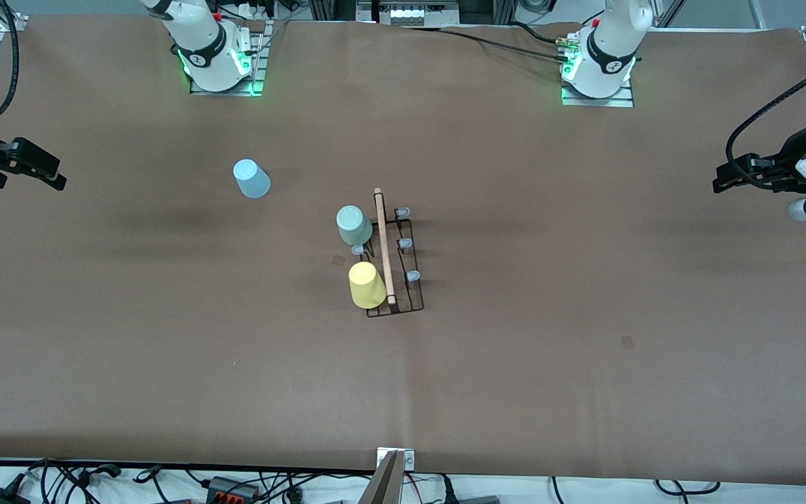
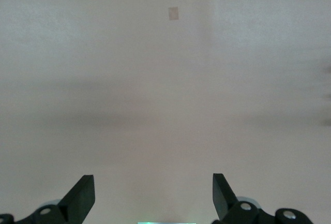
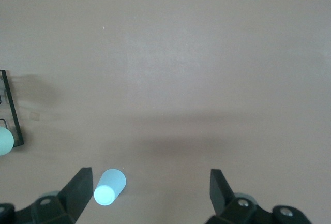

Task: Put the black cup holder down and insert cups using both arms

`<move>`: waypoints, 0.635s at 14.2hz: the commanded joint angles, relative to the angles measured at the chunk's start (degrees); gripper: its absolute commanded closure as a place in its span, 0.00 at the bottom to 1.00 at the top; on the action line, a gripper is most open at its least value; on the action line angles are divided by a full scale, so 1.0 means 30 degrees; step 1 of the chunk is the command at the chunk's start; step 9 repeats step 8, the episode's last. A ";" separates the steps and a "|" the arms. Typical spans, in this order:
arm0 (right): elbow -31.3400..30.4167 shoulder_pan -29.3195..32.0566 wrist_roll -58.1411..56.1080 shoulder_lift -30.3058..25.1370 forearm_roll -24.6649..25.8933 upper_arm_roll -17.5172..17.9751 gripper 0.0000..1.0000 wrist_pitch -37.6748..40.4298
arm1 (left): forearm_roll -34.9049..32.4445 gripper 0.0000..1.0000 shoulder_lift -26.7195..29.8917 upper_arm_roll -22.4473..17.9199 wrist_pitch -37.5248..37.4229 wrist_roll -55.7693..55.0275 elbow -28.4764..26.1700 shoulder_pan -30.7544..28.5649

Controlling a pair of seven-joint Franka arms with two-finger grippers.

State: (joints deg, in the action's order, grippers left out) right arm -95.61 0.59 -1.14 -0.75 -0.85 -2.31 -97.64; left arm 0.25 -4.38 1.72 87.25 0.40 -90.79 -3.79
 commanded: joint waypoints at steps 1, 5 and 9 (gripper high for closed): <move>-0.0474 0.0243 -0.0383 -0.0396 0.0314 0.0184 0.00 -0.0266 | 0.0357 0.00 0.0023 0.0100 0.0036 0.0189 0.0031 -0.0144; -0.0533 0.0301 -0.0324 -0.0630 0.0314 0.0125 0.00 0.0289 | 0.0357 0.00 0.0023 0.0100 0.0036 0.0189 0.0030 -0.0144; -0.0532 0.0272 -0.0324 -0.0688 0.0314 0.0154 0.00 0.0320 | 0.0357 0.00 0.0023 0.0129 0.0036 0.0189 0.0030 -0.0144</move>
